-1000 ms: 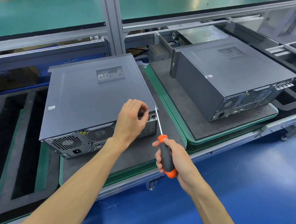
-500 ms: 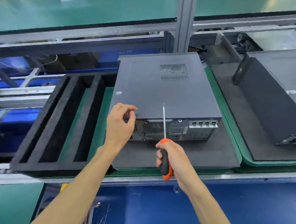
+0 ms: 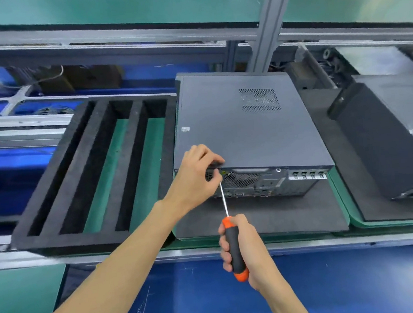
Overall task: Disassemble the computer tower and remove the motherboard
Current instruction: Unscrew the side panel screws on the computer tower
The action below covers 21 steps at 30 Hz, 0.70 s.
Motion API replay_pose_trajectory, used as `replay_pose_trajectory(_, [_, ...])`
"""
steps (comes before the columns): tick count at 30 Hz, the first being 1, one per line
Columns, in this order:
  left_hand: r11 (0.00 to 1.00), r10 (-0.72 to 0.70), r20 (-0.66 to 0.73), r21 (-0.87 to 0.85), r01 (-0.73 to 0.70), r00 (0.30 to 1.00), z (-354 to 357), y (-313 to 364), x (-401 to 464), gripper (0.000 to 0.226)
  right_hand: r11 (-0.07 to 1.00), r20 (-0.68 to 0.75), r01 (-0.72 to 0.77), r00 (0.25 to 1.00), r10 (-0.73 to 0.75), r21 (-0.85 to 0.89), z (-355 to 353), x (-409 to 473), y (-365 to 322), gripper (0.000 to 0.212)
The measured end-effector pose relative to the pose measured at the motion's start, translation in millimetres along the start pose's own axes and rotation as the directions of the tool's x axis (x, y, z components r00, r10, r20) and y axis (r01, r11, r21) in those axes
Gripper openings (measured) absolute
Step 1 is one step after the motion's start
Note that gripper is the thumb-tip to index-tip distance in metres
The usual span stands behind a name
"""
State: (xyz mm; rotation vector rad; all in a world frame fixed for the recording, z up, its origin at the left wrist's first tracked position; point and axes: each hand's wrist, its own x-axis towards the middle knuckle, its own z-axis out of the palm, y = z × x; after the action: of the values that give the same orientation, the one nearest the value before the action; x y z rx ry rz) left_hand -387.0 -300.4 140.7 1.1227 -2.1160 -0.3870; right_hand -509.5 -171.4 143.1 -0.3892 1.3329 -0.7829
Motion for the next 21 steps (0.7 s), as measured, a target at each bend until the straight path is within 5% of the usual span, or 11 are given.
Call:
replay_pose_trajectory(16, [0.99,0.144,0.043,-0.001,-0.144,0.989,1.6,3.7,-0.7,0.011,0.996,0.025,0.091,0.996,-0.091,0.017,-7.6,-2.9,1.0,0.022])
replay_pose_trajectory(21, [0.991,0.129,0.005,0.031,-0.129,0.992,1.1,0.1,-3.5,0.007,0.987,0.133,0.095,0.985,-0.112,0.129,-9.9,-5.9,-3.0,0.025])
